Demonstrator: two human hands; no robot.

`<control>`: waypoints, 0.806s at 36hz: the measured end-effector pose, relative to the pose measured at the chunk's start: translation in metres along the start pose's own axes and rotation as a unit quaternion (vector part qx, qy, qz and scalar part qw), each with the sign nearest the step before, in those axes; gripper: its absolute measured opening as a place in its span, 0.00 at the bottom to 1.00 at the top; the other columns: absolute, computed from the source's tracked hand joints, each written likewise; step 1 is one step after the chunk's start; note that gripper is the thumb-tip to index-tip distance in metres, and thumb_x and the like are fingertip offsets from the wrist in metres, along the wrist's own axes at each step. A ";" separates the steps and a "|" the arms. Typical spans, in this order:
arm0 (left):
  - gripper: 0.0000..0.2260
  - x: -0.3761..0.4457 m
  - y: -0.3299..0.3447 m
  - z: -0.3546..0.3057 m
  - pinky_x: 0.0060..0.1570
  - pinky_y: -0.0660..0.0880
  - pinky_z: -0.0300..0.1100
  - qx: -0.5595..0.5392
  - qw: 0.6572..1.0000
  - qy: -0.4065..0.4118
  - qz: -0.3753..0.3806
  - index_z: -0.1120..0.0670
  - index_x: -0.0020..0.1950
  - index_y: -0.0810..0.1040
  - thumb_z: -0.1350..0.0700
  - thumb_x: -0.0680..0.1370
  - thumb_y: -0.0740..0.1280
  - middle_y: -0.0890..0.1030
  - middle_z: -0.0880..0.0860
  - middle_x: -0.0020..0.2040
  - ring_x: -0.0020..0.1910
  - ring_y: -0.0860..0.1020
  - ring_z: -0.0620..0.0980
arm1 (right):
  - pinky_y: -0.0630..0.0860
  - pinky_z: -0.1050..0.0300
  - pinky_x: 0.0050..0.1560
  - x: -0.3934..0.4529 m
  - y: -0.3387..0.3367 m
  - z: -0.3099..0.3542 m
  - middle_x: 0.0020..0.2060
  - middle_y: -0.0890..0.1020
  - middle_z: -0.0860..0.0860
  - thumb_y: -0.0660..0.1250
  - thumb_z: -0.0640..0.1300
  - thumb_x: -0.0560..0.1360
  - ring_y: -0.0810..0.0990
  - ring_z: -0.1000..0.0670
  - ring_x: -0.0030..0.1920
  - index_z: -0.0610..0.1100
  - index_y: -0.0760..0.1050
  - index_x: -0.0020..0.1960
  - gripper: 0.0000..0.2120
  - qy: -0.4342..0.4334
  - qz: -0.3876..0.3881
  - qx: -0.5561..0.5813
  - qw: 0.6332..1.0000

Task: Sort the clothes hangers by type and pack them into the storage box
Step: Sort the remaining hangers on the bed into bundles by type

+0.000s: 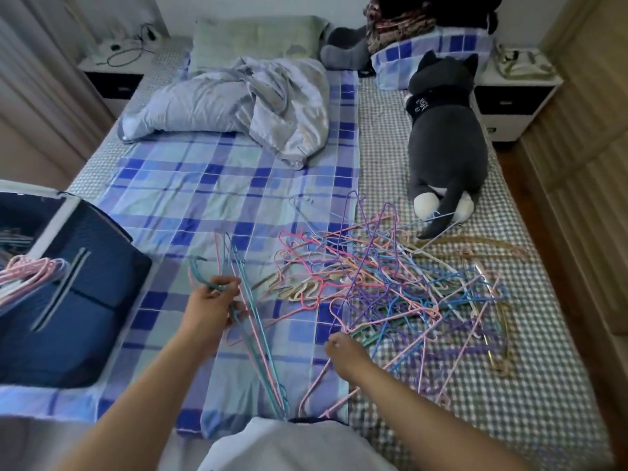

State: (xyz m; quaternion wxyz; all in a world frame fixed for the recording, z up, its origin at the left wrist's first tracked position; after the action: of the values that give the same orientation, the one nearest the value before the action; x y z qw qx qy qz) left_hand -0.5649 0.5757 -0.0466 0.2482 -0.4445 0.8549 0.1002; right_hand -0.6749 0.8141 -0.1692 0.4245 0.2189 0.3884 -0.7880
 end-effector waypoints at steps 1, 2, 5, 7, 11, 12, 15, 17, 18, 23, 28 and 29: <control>0.06 -0.004 -0.008 0.000 0.28 0.78 0.41 -0.007 1.000 0.006 0.005 0.57 0.51 0.79 0.66 0.82 0.64 0.75 0.57 0.35 0.27 0.76 0.48 | 0.69 0.54 0.41 0.004 -0.004 -0.025 0.38 0.74 0.51 0.59 0.44 0.79 0.73 0.49 0.40 0.48 0.70 0.41 0.08 0.031 -0.003 -0.003 0.999; 0.07 -0.007 -0.015 0.001 0.28 0.77 0.39 -0.015 1.000 0.011 0.012 0.57 0.54 0.79 0.67 0.81 0.64 0.76 0.56 0.33 0.27 0.76 0.47 | 0.69 0.56 0.40 0.007 -0.007 -0.044 0.39 0.75 0.50 0.60 0.43 0.78 0.75 0.48 0.43 0.48 0.71 0.42 0.06 0.057 -0.002 0.001 0.998; 0.14 -0.018 -0.026 0.005 0.31 0.78 0.38 -0.098 0.995 -0.001 0.030 0.55 0.59 0.79 0.71 0.80 0.62 0.81 0.53 0.37 0.29 0.77 0.46 | 0.69 0.57 0.37 0.021 -0.014 -0.075 0.39 0.78 0.47 0.61 0.38 0.77 0.74 0.48 0.38 0.41 0.77 0.58 0.11 0.097 -0.003 0.073 0.993; 0.18 -0.022 -0.032 0.009 0.37 0.80 0.40 -0.135 0.989 -0.023 0.046 0.55 0.61 0.77 0.74 0.79 0.61 0.84 0.54 0.46 0.35 0.80 0.47 | 0.76 0.52 0.45 0.033 -0.014 -0.081 0.42 0.78 0.44 0.60 0.37 0.78 0.77 0.45 0.42 0.42 0.74 0.65 0.16 0.122 0.000 0.146 0.982; 0.19 -0.034 -0.038 0.021 0.46 0.82 0.42 -0.132 0.986 -0.065 0.079 0.59 0.63 0.77 0.75 0.78 0.59 0.84 0.60 0.54 0.48 0.84 0.54 | 0.71 0.44 0.65 0.058 -0.002 -0.078 0.68 0.73 0.40 0.57 0.34 0.81 0.73 0.41 0.65 0.44 0.70 0.73 0.21 0.148 0.014 0.313 0.938; 0.18 -0.036 -0.039 0.023 0.47 0.83 0.43 -0.125 0.987 -0.065 0.082 0.60 0.62 0.77 0.75 0.78 0.59 0.84 0.62 0.54 0.48 0.85 0.55 | 0.70 0.43 0.67 0.060 0.001 -0.071 0.71 0.70 0.42 0.57 0.33 0.81 0.70 0.41 0.69 0.44 0.69 0.74 0.22 0.154 0.019 0.342 0.927; 0.13 -0.042 -0.039 0.025 0.49 0.83 0.51 -0.113 0.988 -0.067 0.085 0.62 0.59 0.78 0.73 0.79 0.61 0.83 0.64 0.52 0.47 0.84 0.59 | 0.64 0.40 0.74 0.065 0.002 -0.066 0.76 0.63 0.44 0.57 0.34 0.83 0.61 0.40 0.76 0.45 0.66 0.76 0.23 0.170 0.018 0.397 0.902; 0.12 -0.045 -0.042 0.026 0.51 0.82 0.56 -0.091 0.990 -0.061 0.092 0.62 0.60 0.79 0.70 0.80 0.62 0.83 0.64 0.53 0.47 0.83 0.60 | 0.63 0.42 0.75 0.067 0.007 -0.063 0.78 0.61 0.43 0.56 0.34 0.83 0.60 0.40 0.77 0.45 0.64 0.77 0.23 0.177 0.020 0.416 0.892; 0.11 -0.047 -0.043 0.026 0.51 0.81 0.56 -0.079 0.991 -0.058 0.093 0.61 0.60 0.80 0.69 0.81 0.62 0.83 0.63 0.54 0.46 0.83 0.60 | 0.63 0.42 0.75 0.067 0.008 -0.060 0.78 0.61 0.43 0.57 0.34 0.83 0.60 0.40 0.77 0.45 0.64 0.77 0.23 0.176 0.019 0.428 0.886; 0.13 -0.052 -0.048 0.027 0.44 0.77 0.49 -0.110 0.991 -0.053 0.061 0.59 0.58 0.81 0.70 0.81 0.61 0.83 0.62 0.52 0.39 0.79 0.54 | 0.61 0.46 0.73 0.058 0.014 -0.050 0.74 0.68 0.43 0.60 0.38 0.83 0.62 0.43 0.77 0.45 0.77 0.53 0.07 0.183 0.013 0.493 0.851; 0.21 -0.054 -0.043 0.019 0.57 0.71 0.55 -0.149 0.984 -0.063 0.070 0.61 0.66 0.77 0.76 0.78 0.58 0.81 0.62 0.60 0.45 0.80 0.55 | 0.58 0.48 0.76 0.049 0.010 -0.050 0.56 0.81 0.47 0.57 0.41 0.84 0.70 0.46 0.67 0.42 0.77 0.48 0.11 0.177 0.018 0.583 0.793; 0.22 -0.054 -0.040 0.016 0.58 0.70 0.55 -0.153 0.984 -0.060 0.071 0.61 0.67 0.76 0.77 0.77 0.58 0.81 0.60 0.59 0.46 0.80 0.55 | 0.59 0.48 0.75 0.046 0.009 -0.051 0.49 0.84 0.48 0.56 0.42 0.84 0.73 0.46 0.64 0.42 0.76 0.48 0.13 0.179 0.008 0.605 0.776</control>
State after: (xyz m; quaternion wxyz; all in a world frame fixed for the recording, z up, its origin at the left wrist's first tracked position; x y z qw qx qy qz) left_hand -0.5008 0.5969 -0.0308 0.2204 -0.4086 0.8423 0.2739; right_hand -0.6912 0.8288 -0.2349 0.1344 0.5707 -0.1011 -0.8038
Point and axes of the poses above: each hand's wrist, its own x-axis towards the middle knuckle, its own y-axis out of the palm, z = x × y, the point moved 6 cm from there along x, towards the middle knuckle
